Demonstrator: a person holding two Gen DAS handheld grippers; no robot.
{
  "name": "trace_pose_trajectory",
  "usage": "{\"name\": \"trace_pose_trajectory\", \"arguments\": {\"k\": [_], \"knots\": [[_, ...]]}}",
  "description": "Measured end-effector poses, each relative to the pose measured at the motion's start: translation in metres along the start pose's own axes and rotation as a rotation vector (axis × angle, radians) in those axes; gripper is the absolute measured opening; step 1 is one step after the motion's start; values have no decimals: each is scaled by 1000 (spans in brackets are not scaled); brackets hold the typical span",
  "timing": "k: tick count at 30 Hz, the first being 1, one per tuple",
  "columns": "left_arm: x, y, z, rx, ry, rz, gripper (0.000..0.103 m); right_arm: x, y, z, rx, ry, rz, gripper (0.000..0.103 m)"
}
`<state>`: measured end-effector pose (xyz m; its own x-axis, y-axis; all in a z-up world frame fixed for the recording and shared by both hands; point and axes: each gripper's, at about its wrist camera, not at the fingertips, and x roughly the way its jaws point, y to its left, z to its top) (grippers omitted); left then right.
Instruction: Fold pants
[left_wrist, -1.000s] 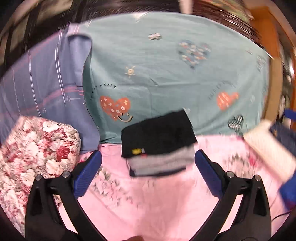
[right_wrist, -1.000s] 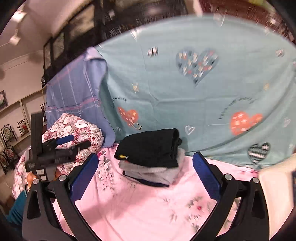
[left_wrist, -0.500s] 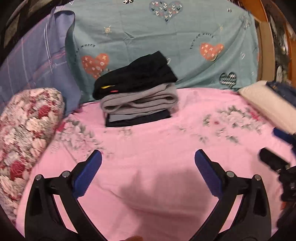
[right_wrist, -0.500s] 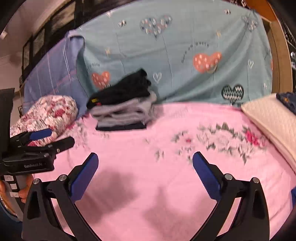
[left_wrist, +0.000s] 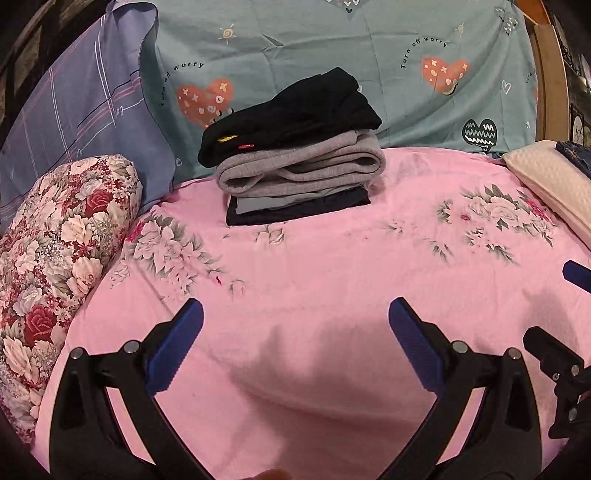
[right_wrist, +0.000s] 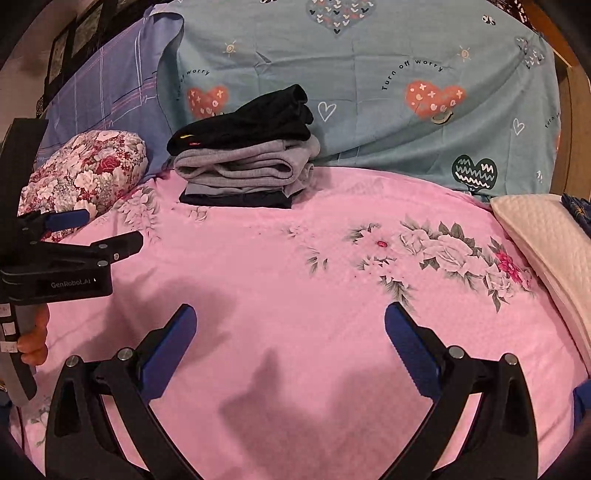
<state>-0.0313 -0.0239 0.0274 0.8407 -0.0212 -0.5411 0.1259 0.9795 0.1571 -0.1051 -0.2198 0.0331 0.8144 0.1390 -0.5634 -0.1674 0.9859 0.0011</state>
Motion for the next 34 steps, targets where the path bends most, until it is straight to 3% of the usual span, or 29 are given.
{"name": "trace_pose_trajectory", "arguments": {"k": [15,20,25,29,34], "knots": [[20,12,-6,-81,89,-25,101,8,0,-7,0,52,9,102],[16,21,-10,-135,52,-19,101,9,2,-7,-8,60,16,102],[19,24,-9,-139,66,21,101,10,2,-8,1,70,27,102],[18,17,-7,-101,54,121,101,9,0,-7,12,69,29,102],[14,17,-6,-100,43,120,101,9,0,-7,13,68,30,102]]}}
